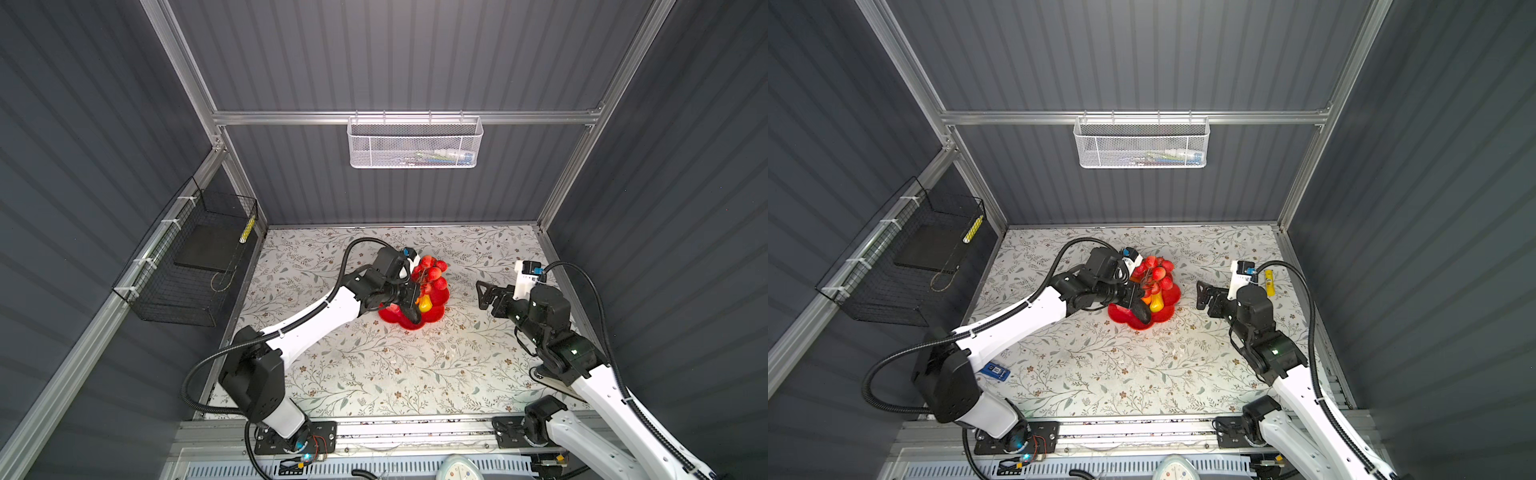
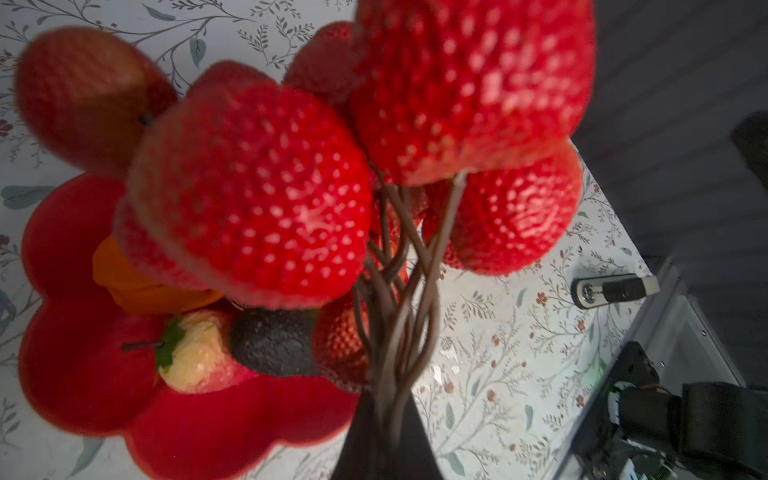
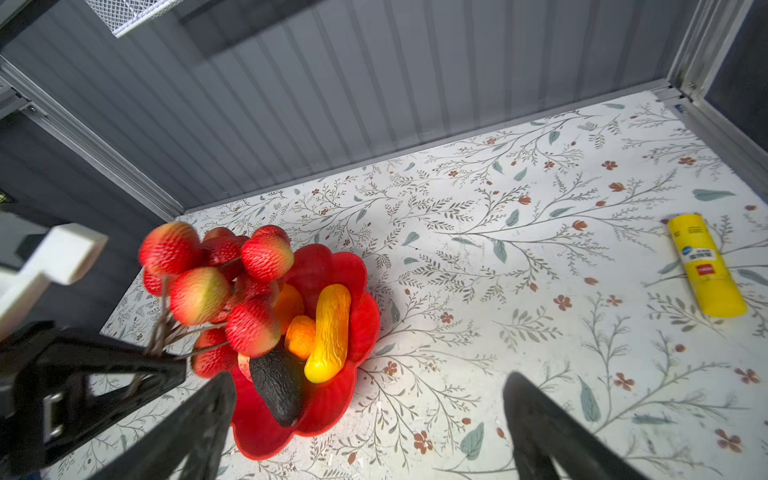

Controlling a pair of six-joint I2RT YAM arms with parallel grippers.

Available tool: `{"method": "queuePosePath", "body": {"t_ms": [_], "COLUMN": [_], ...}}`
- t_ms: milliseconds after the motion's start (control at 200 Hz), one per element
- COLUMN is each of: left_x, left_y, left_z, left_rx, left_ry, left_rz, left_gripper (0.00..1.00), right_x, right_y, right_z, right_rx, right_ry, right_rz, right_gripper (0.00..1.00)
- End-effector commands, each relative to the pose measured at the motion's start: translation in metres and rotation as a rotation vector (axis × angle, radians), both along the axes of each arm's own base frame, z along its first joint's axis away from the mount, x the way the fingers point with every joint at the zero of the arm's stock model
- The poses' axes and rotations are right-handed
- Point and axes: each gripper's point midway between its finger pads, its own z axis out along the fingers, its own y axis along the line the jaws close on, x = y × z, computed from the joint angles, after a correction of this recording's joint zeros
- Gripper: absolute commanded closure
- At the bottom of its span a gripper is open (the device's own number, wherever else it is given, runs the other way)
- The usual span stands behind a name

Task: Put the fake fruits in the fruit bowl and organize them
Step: 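Lift the strawberry bunch onto the bowl and release it with the left gripper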

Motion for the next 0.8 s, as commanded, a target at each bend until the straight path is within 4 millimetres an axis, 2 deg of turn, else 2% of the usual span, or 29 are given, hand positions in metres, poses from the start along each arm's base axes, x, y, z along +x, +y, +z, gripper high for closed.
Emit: {"method": "queuePosePath", "body": {"t_ms": [0, 140, 285, 315, 375, 460, 545, 665, 795], "left_x": [0.021, 0.034, 0.041, 0.041, 0.042, 0.043, 0.043, 0.045, 0.047], "left_y": [-0.024, -0.02, -0.007, -0.004, 0.0, 0.004, 0.004, 0.008, 0.014], "left_z": [0.011, -0.026, -0.05, -0.054, -0.061, -0.068, -0.069, -0.061, -0.041], "left_rx": [-0.075, -0.014, 0.032, 0.035, 0.039, 0.053, 0.055, 0.055, 0.035], "left_ry": [-0.087, -0.062, -0.038, -0.031, -0.019, -0.003, 0.003, -0.013, -0.061], "left_rz": [-0.073, -0.033, 0.033, 0.046, 0.063, 0.082, 0.086, 0.102, 0.126], "left_gripper": [1.0, 1.0, 1.0, 0.97, 0.86, 0.57, 0.4, 0.24, 0.16], "right_x": [-0.004, -0.002, 0.002, 0.003, 0.005, 0.008, 0.01, 0.011, 0.011], "right_y": [-0.008, -0.008, -0.006, -0.006, -0.003, -0.001, 0.0, 0.0, -0.001], "right_z": [-0.014, -0.016, -0.017, -0.017, -0.018, -0.019, -0.018, -0.018, -0.019], "right_rx": [-0.039, -0.044, -0.047, -0.047, -0.046, -0.043, -0.043, -0.042, -0.049], "right_ry": [0.035, 0.039, 0.042, 0.044, 0.047, 0.052, 0.056, 0.055, 0.057], "right_rz": [-0.027, -0.026, -0.02, -0.018, -0.011, -0.002, 0.0, 0.001, -0.005], "right_gripper": [0.01, 0.01, 0.01, 0.01, 0.01, 0.01, 0.01, 0.01, 0.01]}}
